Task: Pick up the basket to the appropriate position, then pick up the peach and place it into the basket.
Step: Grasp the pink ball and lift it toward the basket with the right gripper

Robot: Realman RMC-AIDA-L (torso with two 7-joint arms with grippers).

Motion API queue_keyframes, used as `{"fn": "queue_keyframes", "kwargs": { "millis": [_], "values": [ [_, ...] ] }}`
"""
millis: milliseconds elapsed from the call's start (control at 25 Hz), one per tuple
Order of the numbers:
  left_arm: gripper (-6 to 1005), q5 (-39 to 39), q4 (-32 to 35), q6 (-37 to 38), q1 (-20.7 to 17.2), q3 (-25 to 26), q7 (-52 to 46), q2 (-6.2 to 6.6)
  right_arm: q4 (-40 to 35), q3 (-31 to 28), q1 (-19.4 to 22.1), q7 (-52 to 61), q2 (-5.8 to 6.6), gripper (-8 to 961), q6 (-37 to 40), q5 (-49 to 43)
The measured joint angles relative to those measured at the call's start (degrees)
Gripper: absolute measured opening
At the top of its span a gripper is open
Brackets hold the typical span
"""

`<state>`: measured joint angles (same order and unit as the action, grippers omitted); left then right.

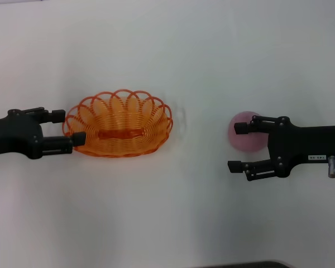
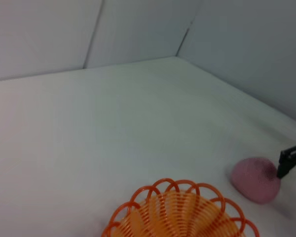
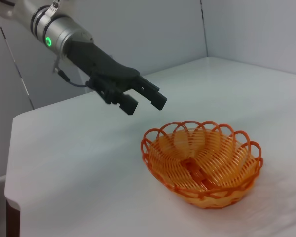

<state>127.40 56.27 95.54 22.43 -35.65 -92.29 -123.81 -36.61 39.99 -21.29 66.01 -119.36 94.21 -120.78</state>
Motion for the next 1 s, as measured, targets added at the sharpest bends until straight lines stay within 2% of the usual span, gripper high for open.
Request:
{"fn": "queue_keyframes", "kwargs": {
  "millis": [480,680,1000],
  "values": [
    [827,-0.37,-1.63,-2.16,-4.12,0.85,12.55,-0.46,0.18,-0.04,-0.51,-0.01,-0.01,945,-0.07,0.02],
    [826,-1.20,-4.43,-2.01,-5.40,3.61,16.87,-0.57,0.17,-0.55,-0.50,-0.18,-0.09,945,-0.08,0.03],
    [826,-0.43,-6.78,-0.82,-7.31,4.66,18.30,-0.49,0.09,-0.71,-0.01,-0.39,-0.09,945,-0.13,0.02]
  ]
}}
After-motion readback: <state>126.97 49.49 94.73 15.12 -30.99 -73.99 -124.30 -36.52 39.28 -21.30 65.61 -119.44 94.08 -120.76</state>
